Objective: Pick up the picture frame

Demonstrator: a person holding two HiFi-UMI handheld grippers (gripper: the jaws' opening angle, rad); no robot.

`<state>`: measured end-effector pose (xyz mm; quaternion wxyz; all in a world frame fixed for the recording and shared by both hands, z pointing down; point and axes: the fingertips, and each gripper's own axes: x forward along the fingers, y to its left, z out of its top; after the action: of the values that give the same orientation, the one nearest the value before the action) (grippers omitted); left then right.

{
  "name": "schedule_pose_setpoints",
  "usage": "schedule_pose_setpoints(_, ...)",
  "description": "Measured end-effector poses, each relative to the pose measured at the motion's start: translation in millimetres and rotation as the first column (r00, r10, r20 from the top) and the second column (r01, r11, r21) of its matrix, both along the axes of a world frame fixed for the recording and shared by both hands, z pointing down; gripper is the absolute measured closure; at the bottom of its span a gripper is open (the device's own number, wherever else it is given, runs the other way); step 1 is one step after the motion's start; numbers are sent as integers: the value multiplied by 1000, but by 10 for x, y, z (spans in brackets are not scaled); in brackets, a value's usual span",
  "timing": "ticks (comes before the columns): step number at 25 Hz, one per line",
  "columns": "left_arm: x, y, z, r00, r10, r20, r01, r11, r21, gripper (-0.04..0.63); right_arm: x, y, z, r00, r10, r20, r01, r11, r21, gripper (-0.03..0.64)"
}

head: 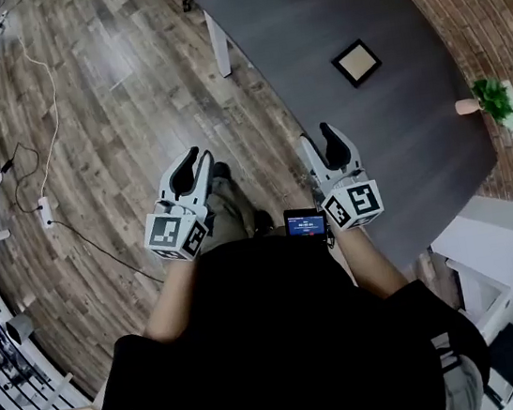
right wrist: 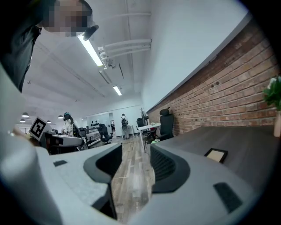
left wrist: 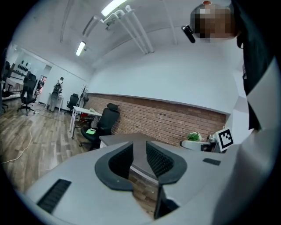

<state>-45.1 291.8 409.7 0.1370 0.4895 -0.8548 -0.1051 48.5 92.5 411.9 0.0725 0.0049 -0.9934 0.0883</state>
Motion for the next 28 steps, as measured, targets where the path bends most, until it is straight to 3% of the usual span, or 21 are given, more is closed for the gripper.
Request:
schedule_pose_setpoints(7,-1115,-397,-15,991,133,-9,-133,991,24,506,-821,-198,-64,992,121,-35,-121,993,16,413)
schedule_pose_setpoints(14,-1933,-873,-66,957,290,5,-289,956,48,506,-1170,-549,-183,949,313,-27,-312,949,36,413)
schedule_pose_setpoints(20,-2128,-1584,-8,898,440,-9,-439,897,56,507,-1002,-896,-180,880,475,-19,-475,880,27,413)
schedule_pose_setpoints(28,-1943,-2664,-17,810,586,-1,-585,809,56,506,-605,-1554,-98,783,621,11,-621,784,-4,413)
